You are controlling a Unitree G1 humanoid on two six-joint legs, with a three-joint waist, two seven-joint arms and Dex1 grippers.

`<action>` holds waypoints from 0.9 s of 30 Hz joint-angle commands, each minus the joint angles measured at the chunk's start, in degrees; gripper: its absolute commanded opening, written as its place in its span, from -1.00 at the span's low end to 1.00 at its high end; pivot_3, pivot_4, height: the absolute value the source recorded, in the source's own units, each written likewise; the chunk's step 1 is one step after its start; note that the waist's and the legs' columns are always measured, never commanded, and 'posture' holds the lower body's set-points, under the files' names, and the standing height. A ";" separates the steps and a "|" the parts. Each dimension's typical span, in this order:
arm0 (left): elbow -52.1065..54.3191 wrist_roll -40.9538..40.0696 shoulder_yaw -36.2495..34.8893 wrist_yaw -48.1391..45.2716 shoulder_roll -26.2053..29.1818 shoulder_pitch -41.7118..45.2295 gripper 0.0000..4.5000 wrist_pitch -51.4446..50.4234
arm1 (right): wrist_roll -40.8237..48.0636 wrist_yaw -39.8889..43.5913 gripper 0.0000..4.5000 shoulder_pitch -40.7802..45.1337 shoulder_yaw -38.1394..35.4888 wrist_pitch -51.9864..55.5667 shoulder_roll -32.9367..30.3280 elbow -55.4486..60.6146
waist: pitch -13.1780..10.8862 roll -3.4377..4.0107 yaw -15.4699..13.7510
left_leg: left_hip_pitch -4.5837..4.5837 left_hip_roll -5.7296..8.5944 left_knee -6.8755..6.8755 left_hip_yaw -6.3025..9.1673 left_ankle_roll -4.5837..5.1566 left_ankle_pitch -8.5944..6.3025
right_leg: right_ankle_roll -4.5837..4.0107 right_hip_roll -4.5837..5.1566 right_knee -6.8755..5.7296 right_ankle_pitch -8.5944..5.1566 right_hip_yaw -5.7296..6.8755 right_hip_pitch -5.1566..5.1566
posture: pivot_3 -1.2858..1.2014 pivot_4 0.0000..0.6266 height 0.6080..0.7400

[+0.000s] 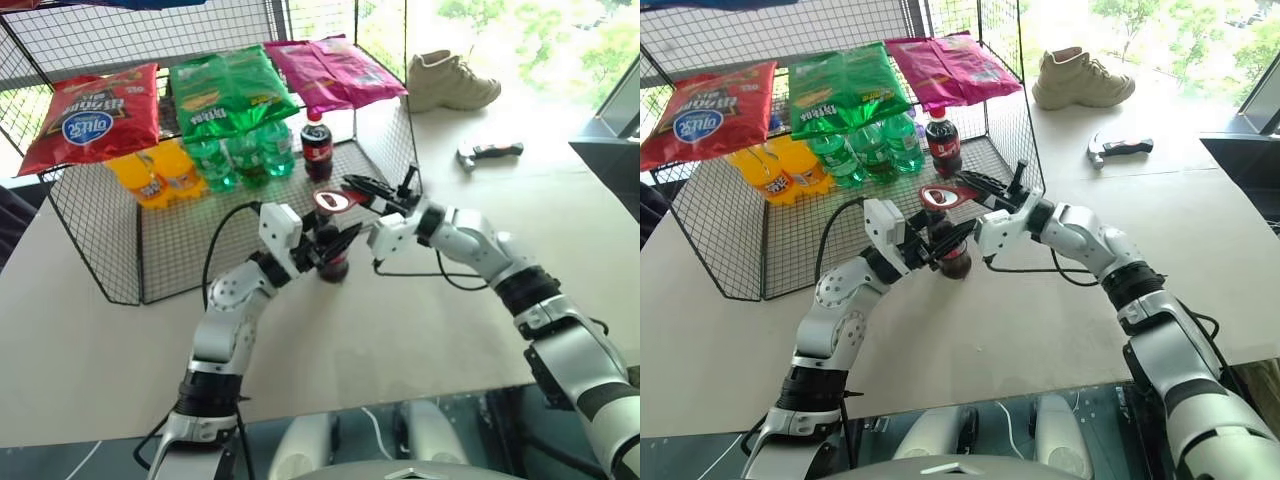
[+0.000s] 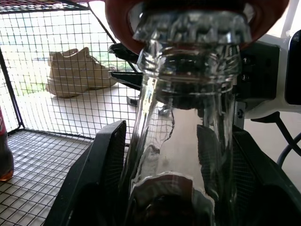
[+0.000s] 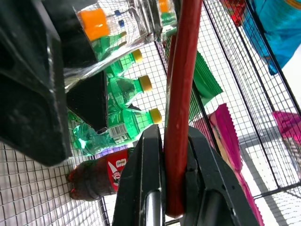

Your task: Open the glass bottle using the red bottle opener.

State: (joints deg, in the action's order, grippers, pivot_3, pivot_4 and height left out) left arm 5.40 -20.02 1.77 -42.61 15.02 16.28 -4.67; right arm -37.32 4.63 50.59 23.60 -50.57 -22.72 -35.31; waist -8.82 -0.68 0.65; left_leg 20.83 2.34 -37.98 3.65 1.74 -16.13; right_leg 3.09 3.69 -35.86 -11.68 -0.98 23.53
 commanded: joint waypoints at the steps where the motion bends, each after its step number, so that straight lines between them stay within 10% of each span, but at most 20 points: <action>1: -0.03 0.28 2.26 -0.20 -0.62 0.54 0.00 -0.99 | -2.76 0.49 -1.00 3.01 2.15 -2.37 -0.77 -0.55 | 0.00 0.00 -0.05 | 0.00 0.00 0.00 0.00 0.00 0.00 | -0.01 0.00 0.00 -0.01 0.00 0.00 | 0.03 -0.52 1.00; 27: -1.19 0.28 3.19 -1.03 -1.01 0.91 0.00 -1.54 | -10.19 -11.65 -1.00 11.74 4.24 -2.84 -6.17 -10.16 | -0.06 0.02 -0.25 | 0.06 0.03 0.00 0.03 -0.10 0.06 | -0.09 0.02 0.01 -0.05 0.02 0.01 | 0.03 -0.52 1.00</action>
State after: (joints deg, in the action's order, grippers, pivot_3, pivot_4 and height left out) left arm 4.76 -19.93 1.84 -42.10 14.34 17.33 -5.43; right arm -45.10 -5.73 59.27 28.49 -55.16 -26.14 -43.93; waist -8.88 -0.66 0.40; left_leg 20.89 2.38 -37.97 3.69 1.64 -16.07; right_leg 3.00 3.71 -35.85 -11.73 -0.95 23.54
